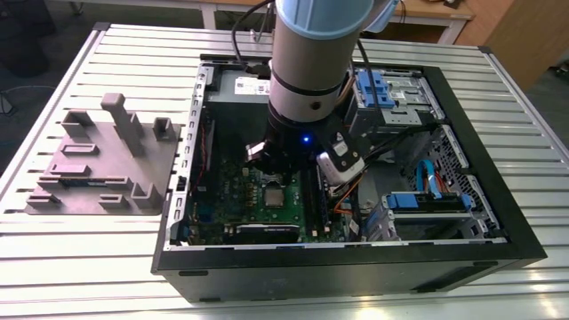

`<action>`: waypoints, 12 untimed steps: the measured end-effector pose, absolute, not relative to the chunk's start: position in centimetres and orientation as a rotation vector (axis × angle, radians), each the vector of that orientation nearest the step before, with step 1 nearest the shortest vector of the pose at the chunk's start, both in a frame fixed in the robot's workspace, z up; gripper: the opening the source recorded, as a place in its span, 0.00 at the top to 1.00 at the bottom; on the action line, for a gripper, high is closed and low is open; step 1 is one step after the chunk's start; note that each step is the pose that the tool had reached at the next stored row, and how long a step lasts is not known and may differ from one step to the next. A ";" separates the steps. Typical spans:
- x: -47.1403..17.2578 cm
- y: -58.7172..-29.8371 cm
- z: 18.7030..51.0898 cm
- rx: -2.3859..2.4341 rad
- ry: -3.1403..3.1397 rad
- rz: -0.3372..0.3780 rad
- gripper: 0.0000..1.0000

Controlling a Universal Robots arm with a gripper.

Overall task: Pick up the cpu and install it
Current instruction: 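Close the cpu cover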

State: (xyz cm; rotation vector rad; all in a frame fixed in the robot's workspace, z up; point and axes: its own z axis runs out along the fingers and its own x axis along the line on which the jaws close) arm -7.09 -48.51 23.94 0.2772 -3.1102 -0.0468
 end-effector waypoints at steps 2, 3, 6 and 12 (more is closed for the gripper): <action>-7.1 -48.5 23.9 0.333 -3.104 -0.046 0.90; -7.1 -48.5 23.9 0.361 -3.101 -0.046 0.90; -7.1 -48.5 23.9 0.444 -3.089 -0.045 0.90; -7.1 -48.5 23.9 0.571 -3.067 -0.044 0.90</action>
